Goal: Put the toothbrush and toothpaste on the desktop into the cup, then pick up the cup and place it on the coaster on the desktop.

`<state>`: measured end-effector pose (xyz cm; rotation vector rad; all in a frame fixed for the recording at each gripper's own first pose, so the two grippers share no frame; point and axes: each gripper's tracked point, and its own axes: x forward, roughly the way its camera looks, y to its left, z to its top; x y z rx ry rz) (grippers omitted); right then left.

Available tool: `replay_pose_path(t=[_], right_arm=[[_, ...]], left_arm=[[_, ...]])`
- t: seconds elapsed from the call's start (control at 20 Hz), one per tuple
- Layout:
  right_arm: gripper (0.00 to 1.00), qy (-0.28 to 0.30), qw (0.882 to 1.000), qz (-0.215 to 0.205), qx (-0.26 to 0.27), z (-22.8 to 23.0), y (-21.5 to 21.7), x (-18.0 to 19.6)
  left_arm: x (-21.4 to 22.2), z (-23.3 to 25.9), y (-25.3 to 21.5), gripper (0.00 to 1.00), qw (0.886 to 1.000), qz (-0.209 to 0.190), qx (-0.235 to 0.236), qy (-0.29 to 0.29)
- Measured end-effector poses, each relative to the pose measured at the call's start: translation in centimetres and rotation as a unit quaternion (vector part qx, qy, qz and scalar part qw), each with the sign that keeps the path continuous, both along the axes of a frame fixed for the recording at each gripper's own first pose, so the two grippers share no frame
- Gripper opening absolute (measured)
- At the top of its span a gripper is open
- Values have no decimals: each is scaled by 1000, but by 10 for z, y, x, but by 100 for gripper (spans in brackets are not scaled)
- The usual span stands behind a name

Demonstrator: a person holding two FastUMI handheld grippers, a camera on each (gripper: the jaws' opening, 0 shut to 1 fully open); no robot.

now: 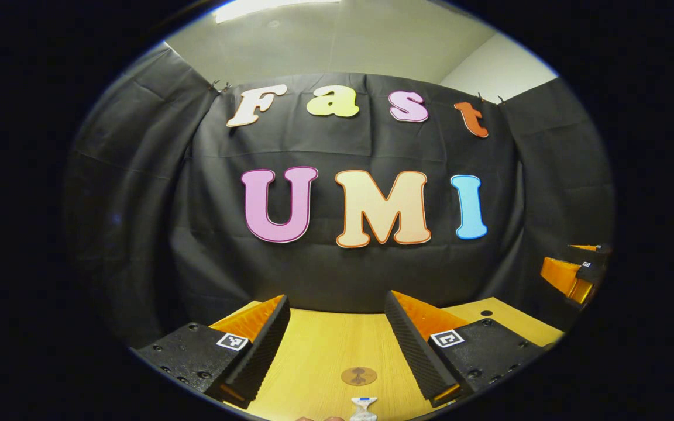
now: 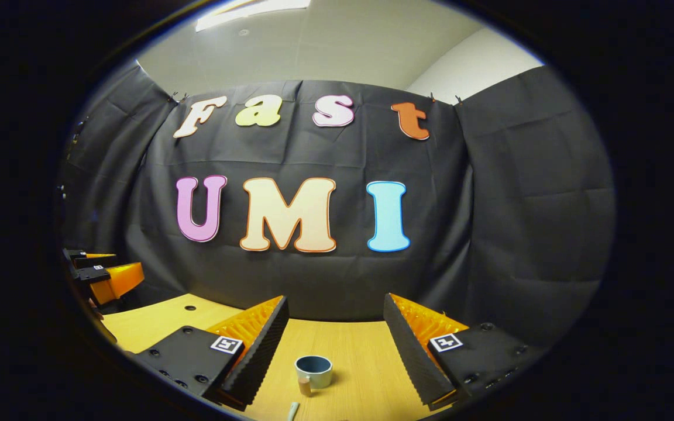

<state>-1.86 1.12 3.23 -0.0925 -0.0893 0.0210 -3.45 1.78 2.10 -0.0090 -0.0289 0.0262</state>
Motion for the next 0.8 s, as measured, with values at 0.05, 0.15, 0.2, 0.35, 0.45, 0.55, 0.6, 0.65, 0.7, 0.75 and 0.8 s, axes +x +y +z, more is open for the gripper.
replay_pose_path(t=[0.05, 0.15, 0.2, 0.35, 0.45, 0.55, 0.6, 0.65, 0.7, 0.75, 0.8], right_arm=[[100, 1, 1000, 0, 2, 0, -1, -2], [100, 3, 1000, -1, 2, -3, -1, -5], [100, 4, 1000, -1, -1, -4, 0, -6], [100, 9, 1000, 9, -8, -10, 7, -11], [99, 14, 1000, 14, -10, -14, 11, -11], [99, 23, 999, 22, -9, -19, 16, -11], [100, 29, 999, 25, -10, -23, 18, -9], [100, 37, 999, 26, -12, -29, 18, -8], [100, 46, 998, 27, -15, -34, 18, -6], [100, 55, 998, 28, -16, -40, 18, -5], [100, 64, 997, 28, -17, -45, 17, -3]], left_arm=[[-2, -1, 1, 96, 1000, 1, -1, 0], [-5, -4, 3, 99, 1000, 1, 4, 1], [-6, -6, 4, 99, 1000, 1, 7, 4], [-10, -8, 2, 99, 1000, -3, 9, 6], [-11, -10, 2, 96, 1000, -6, 9, 8], [-11, -11, 1, 96, 1000, -10, 11, 10], [-10, -12, 0, 99, 1000, -11, 13, 11], [-10, -15, 1, 99, 1000, -11, 15, 14], [-9, -19, 0, 99, 1000, -11, 18, 19], [-8, -23, 0, 99, 999, -11, 20, 24], [-8, -25, -1, 96, 999, -13, 21, 27]])
